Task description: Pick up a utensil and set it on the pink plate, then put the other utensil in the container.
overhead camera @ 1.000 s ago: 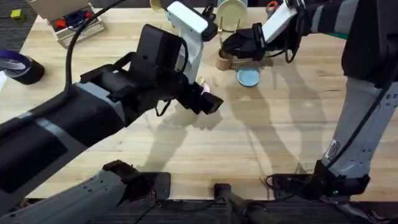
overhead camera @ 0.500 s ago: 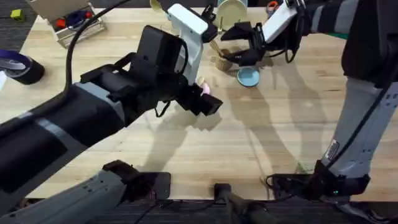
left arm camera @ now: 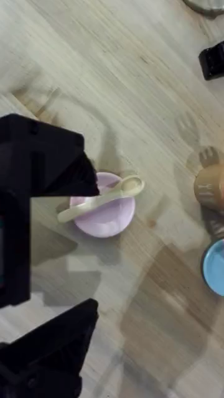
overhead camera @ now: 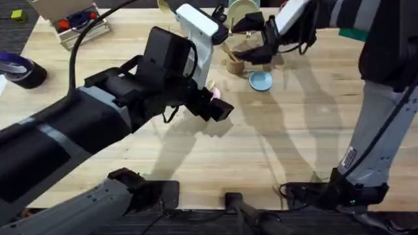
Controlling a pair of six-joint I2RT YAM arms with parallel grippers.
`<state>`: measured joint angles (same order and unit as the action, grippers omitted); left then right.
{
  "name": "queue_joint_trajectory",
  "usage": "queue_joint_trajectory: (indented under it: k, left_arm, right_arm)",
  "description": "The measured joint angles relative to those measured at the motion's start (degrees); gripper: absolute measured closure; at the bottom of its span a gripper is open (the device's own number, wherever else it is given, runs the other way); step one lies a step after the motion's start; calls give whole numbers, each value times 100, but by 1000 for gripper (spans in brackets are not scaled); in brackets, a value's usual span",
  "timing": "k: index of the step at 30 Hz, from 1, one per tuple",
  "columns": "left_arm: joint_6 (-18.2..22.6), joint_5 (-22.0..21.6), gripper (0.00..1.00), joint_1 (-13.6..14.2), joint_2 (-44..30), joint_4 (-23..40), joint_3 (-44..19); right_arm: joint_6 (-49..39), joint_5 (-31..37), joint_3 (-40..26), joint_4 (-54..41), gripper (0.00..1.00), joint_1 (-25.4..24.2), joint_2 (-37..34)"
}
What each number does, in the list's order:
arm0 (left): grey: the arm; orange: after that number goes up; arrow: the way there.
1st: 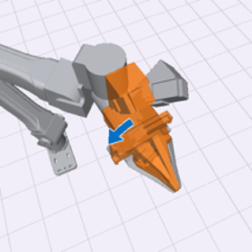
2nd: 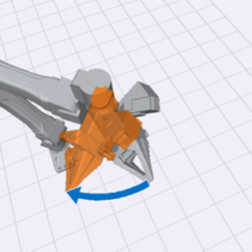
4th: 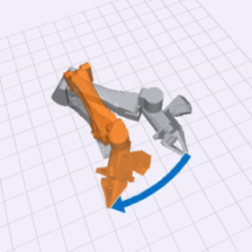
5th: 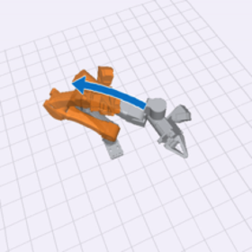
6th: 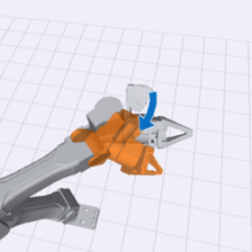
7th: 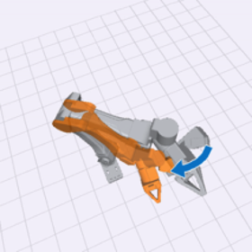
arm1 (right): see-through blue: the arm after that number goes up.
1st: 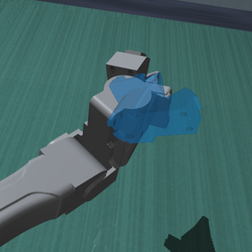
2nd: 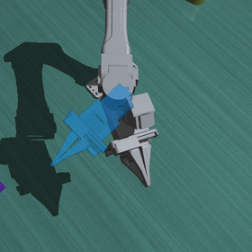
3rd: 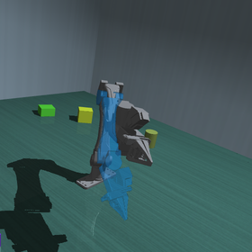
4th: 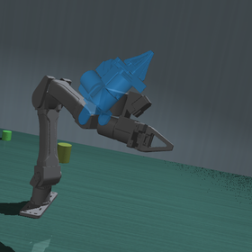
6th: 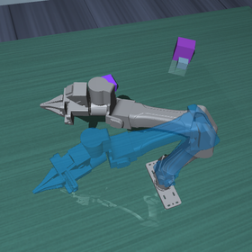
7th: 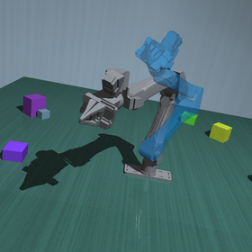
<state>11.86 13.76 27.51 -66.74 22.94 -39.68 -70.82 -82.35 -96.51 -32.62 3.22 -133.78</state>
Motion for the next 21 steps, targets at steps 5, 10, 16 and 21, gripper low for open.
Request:
queue_joint_trajectory:
  k: [5, 10, 16, 21]
  left_arm:
    - [0, 0, 8, 0, 0, 22, 0]
    - [0, 0, 8, 0, 0, 22, 0]
    - [0, 0, 8, 0, 0, 22, 0]
    - [0, 0, 8, 0, 0, 22, 0]
  right_arm:
    - [1028, 726, -328, -516, 5, 56, 74]
    - [1438, 1985, -478, -1718, 6, 269, 542]
    - [1862, 3769, -559, -3107, 6, 480, 1819]
    - [2403, 4329, -572, -3722, 6, 476, 2451]
